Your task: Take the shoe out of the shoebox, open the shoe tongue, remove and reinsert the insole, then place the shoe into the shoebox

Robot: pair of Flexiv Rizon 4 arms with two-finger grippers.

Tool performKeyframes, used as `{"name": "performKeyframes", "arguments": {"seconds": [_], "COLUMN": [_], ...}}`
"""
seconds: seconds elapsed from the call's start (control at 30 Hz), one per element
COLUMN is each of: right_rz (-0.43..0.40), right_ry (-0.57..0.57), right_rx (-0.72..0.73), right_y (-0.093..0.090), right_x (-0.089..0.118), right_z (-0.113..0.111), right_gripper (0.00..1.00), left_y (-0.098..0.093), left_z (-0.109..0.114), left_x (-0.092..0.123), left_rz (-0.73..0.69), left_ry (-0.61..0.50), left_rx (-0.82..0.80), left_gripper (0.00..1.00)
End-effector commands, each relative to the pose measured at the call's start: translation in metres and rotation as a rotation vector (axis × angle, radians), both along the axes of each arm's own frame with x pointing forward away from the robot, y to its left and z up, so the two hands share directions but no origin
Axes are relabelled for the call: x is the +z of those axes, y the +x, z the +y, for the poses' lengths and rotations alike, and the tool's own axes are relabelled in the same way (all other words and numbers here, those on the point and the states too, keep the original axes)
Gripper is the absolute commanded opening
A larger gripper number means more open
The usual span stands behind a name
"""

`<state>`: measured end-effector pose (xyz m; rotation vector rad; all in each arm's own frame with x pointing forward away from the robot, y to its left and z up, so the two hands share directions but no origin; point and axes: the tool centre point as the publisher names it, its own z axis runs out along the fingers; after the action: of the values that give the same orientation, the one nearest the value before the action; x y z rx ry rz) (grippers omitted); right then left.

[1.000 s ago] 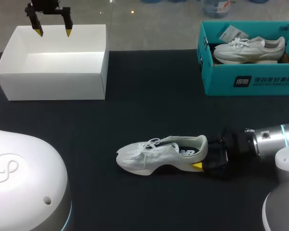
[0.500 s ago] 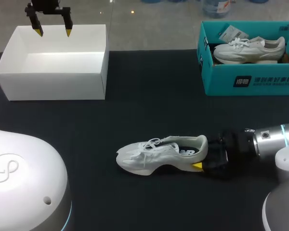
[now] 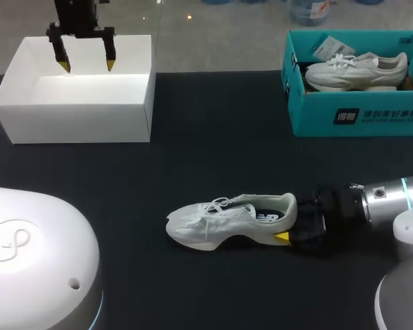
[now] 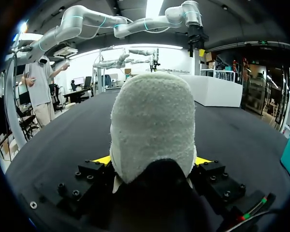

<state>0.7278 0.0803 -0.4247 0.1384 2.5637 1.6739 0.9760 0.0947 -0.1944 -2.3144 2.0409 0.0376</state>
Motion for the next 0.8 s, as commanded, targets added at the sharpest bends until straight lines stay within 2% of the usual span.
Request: {"name": "performKeyframes", "arguments": {"seconds": [0.03, 0.27, 0.33, 0.43, 0.67, 0.8], "right_rz": [0.001, 0.001, 0.001, 0.001, 0.001, 0.001], "right_ry": [-0.005, -0.005, -0.005, -0.005, -0.005, -0.005], "right_rx": [-0.002, -0.002, -0.002, -0.002, -0.002, -0.002], "right_y": [0.0, 0.0, 0.0, 0.0, 0.0, 0.0], "right_x": [-0.003, -0.003, -0.003, -0.003, -0.003, -0.003], "right_z": [0.003, 0.003, 0.003, 0.003, 0.003, 0.003], "right_gripper": [0.0, 0.0, 0.0, 0.0, 0.0, 0.0], "left_y": [-0.048, -0.101, -0.111, -0.133, -0.172, -0.188], "left_z": [-0.024, -0.065, -0.071, -0.088, -0.123, -0.143], "left_x": [-0.008, -0.019, -0.019, -0.021, -0.031, -0.039], "left_rz": [-0.059, -0.037, -0.04, -0.065, -0.059, -0.044], "left_ry": [0.008, -0.032, -0.044, -0.022, -0.02, -0.024], "left_rx": [-0.008, -0.062, -0.062, -0.095, -0.203, -0.246], "left_gripper": [1.0, 1.0, 1.0, 1.0, 1.0, 1.0]}}
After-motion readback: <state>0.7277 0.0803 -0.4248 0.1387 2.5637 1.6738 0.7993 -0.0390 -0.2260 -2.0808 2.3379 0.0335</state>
